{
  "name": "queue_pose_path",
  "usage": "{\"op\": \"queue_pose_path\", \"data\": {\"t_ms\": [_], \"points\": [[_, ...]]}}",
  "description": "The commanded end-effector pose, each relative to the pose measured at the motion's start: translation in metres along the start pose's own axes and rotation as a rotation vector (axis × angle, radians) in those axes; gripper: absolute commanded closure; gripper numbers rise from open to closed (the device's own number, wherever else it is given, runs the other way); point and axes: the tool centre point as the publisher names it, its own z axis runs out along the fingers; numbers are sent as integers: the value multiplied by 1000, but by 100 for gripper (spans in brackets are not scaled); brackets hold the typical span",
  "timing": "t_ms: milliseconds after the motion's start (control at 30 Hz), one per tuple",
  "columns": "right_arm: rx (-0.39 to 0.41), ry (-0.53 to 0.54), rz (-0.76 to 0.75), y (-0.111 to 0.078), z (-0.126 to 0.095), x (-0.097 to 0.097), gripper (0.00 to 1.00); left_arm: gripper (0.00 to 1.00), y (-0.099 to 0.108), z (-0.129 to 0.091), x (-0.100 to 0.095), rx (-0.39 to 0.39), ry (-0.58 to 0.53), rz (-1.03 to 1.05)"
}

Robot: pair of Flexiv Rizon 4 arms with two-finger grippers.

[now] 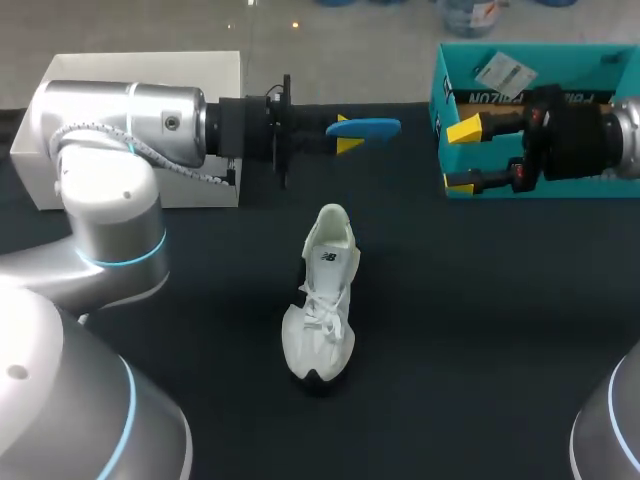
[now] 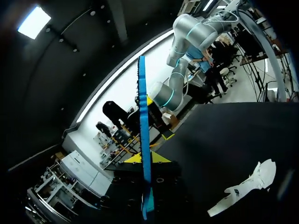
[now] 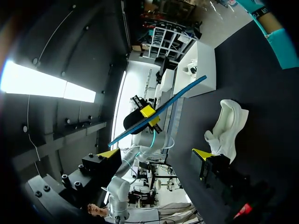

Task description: Take the shoe out of the shoebox, open the shoe tongue, remove and reinsert the insole, then place the shoe into the shoebox

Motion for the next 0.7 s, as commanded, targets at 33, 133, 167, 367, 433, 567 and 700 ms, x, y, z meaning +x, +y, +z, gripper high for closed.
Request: {"op": "queue_pose_path", "data": {"t_ms": [33, 133, 167, 367, 433, 567, 700], "points": [[-1, 0, 0, 0, 2, 0, 0, 100, -4, 0, 8, -39, -53, 286], [-1, 0, 0, 0, 2, 0, 0, 100, -5, -2, 12, 10, -14, 415], [-1, 0, 0, 0, 2, 0, 0, 100, -6, -2, 12, 20, -5, 446], [-1, 0, 0, 0, 2, 0, 0, 100, -9, -4, 11, 81, 105, 536], [-1, 0, 0, 0, 2, 0, 0, 100, -7, -5, 9, 106, 131, 573], [-1, 0, 0, 0, 2, 0, 0, 100, -4, -4, 7, 144, 149, 628], [-1, 0, 0, 0, 2, 0, 0, 100, -4, -4, 7, 141, 125, 633]]}}
